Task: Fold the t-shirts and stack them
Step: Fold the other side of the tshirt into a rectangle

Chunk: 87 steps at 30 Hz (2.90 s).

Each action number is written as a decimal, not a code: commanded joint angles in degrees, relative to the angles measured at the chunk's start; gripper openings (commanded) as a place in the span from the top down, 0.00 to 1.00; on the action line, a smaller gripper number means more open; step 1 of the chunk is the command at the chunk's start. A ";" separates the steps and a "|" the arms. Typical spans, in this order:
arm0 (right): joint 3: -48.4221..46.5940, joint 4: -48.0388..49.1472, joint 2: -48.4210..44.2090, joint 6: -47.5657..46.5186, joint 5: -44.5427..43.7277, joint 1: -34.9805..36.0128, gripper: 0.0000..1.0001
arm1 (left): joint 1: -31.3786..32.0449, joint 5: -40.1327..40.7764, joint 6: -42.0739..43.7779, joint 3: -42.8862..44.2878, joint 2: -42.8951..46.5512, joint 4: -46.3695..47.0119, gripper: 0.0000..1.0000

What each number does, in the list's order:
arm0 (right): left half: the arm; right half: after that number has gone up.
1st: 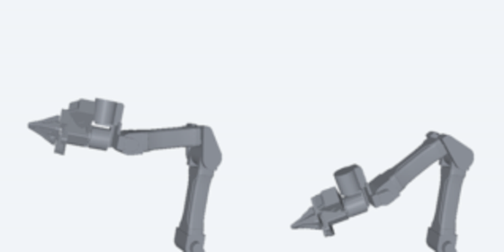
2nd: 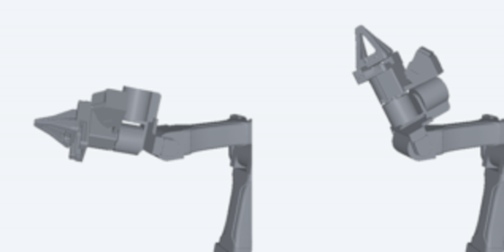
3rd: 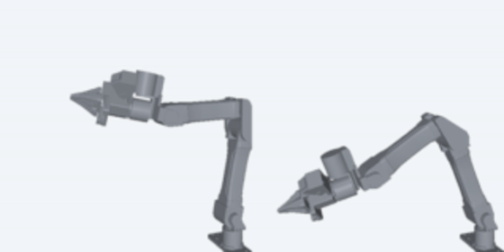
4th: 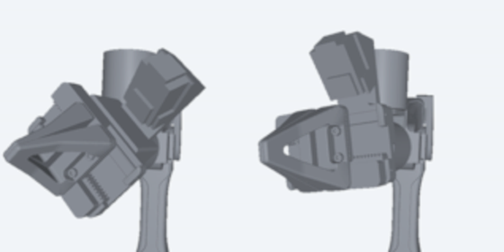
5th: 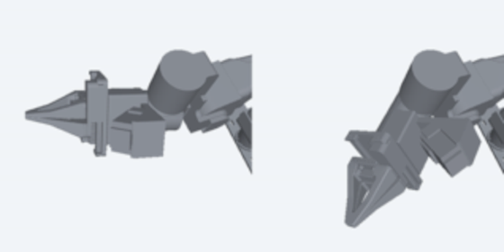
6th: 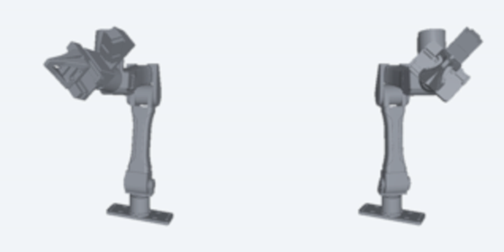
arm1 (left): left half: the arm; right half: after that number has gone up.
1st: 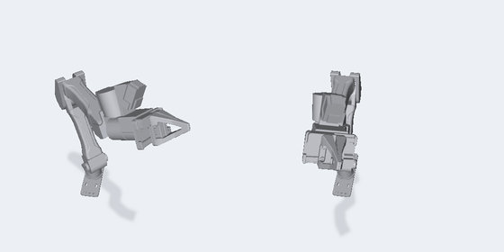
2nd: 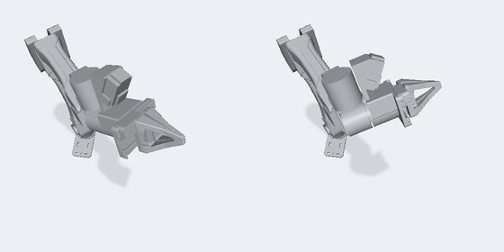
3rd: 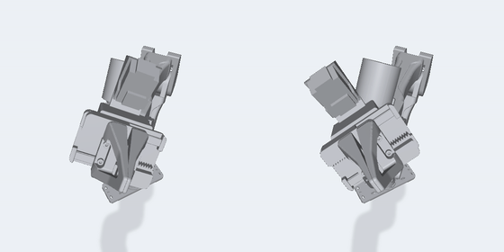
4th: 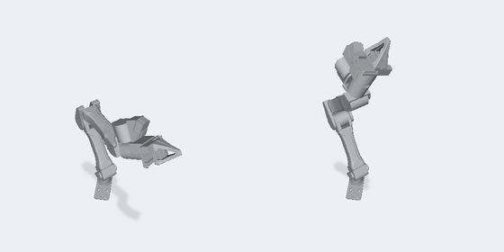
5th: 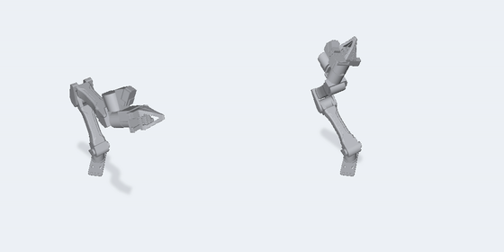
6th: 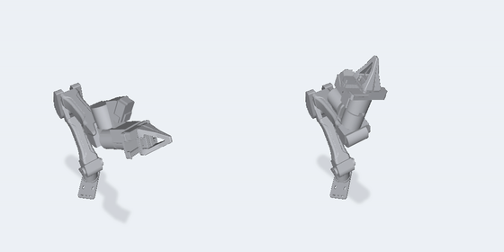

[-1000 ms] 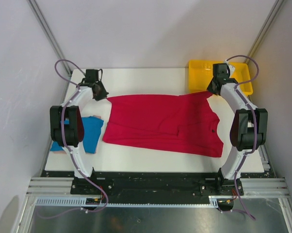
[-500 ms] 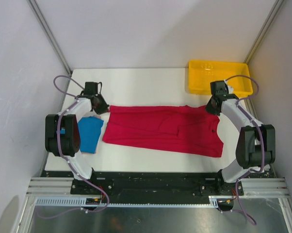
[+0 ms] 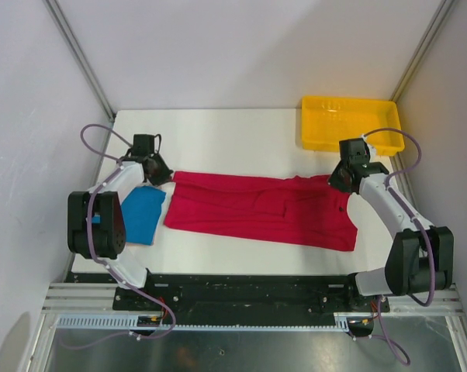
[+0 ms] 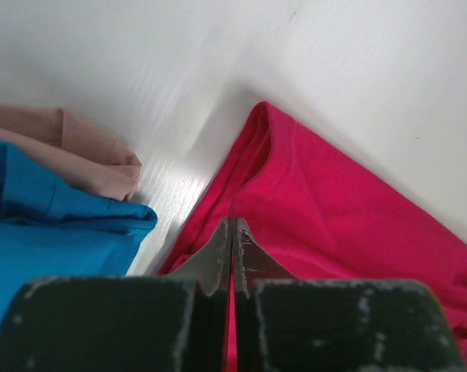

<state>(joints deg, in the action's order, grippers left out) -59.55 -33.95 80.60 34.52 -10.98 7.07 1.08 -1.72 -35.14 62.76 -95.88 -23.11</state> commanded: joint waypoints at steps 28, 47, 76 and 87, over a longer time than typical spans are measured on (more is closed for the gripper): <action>5.95 -7.67 -12.87 2.20 0.81 1.45 1.00 | -0.91 3.83 -0.16 -3.05 4.93 -0.01 1.00; 14.27 -0.51 -17.38 -1.29 11.54 0.64 0.61 | -2.54 -0.13 1.91 -6.50 4.72 0.01 0.74; -0.97 14.67 14.52 -9.07 0.70 15.39 0.51 | 3.57 -5.83 7.40 -3.29 8.49 -0.56 0.50; -1.54 12.25 14.88 -7.95 -1.04 17.23 0.68 | 5.98 -6.32 7.33 -2.37 7.40 -0.61 0.52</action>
<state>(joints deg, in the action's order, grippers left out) -58.89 -20.75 95.35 25.85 -9.85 23.35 5.96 -6.70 -29.41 57.58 -89.56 -23.70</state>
